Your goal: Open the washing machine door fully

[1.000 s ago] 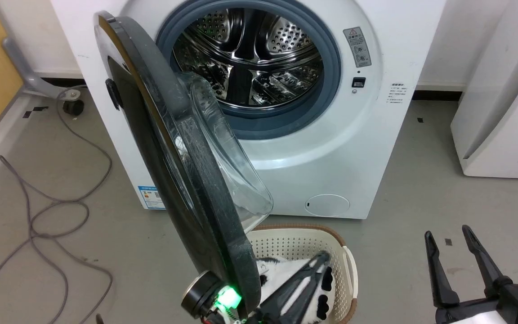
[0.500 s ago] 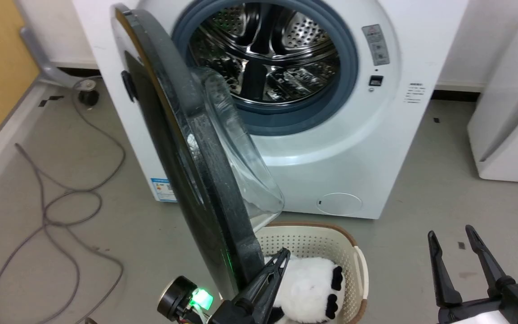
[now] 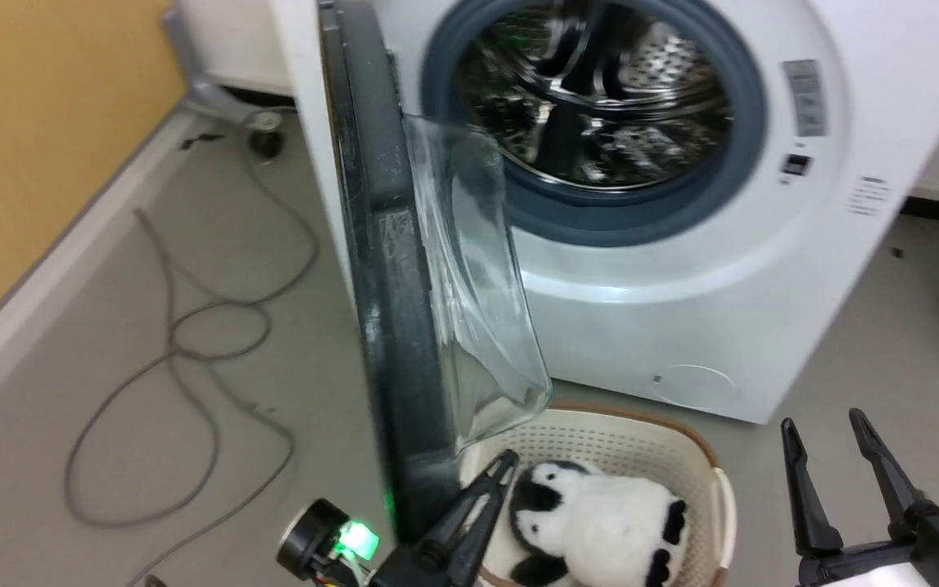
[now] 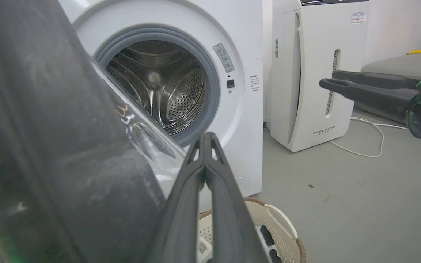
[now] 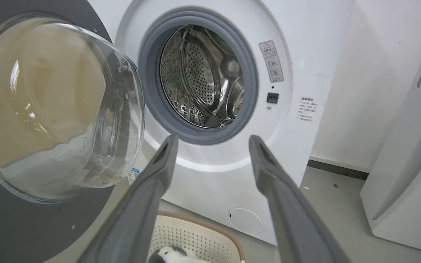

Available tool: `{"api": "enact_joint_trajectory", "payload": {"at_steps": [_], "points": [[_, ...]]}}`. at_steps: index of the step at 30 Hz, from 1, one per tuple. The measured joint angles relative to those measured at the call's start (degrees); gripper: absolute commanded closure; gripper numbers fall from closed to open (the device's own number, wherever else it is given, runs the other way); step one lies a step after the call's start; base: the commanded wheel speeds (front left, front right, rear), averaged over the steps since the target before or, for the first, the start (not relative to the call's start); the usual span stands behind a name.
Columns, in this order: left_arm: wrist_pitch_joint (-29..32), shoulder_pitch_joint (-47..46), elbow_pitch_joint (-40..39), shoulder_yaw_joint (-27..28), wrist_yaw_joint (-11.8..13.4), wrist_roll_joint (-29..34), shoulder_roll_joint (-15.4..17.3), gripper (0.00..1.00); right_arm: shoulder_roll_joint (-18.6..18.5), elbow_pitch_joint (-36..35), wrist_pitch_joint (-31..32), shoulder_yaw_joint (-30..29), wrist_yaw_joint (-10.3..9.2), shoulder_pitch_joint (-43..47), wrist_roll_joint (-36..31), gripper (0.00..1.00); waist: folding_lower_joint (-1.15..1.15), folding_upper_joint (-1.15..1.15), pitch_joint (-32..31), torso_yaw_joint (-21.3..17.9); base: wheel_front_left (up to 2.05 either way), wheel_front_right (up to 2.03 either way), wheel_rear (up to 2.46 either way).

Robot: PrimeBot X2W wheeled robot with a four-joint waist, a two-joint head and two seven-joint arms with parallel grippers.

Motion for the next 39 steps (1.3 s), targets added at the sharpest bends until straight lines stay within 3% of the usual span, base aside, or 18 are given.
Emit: {"api": "enact_joint_trajectory", "payload": {"at_steps": [11,20,32,34,39], "points": [[0.0,0.3,-1.0,2.9,1.3,-0.3,2.3,1.0,0.0,0.1,0.0,-1.1,0.0,-0.1,0.2,0.0,0.0,0.0,1.1,8.1,0.0,0.0,0.0],[0.1,1.0,-1.7,7.4,3.8,-1.4,3.9,1.0,0.0,0.1,0.0,-1.7,0.0,-0.4,0.2,0.0,0.0,0.0,3.0,12.8,0.0,0.0,0.0],[0.1,0.9,-0.4,19.0,7.2,-5.9,6.2,1.0,0.0,-0.2,0.0,-1.6,0.0,-1.3,-1.0,0.0,0.0,0.0,6.5,13.7,0.0,0.0,0.0],[0.1,0.3,1.7,23.5,7.8,-8.2,6.8,1.0,0.0,-0.3,0.0,-1.9,0.0,-1.8,-1.7,0.0,0.01,0.0,7.8,13.3,0.0,0.0,0.0],[0.1,-2.0,4.7,27.7,8.2,-10.0,6.8,1.0,0.1,-0.3,0.0,-1.9,0.0,-2.6,-2.3,0.0,0.0,0.0,9.3,13.0,0.0,0.0,0.0]]}}
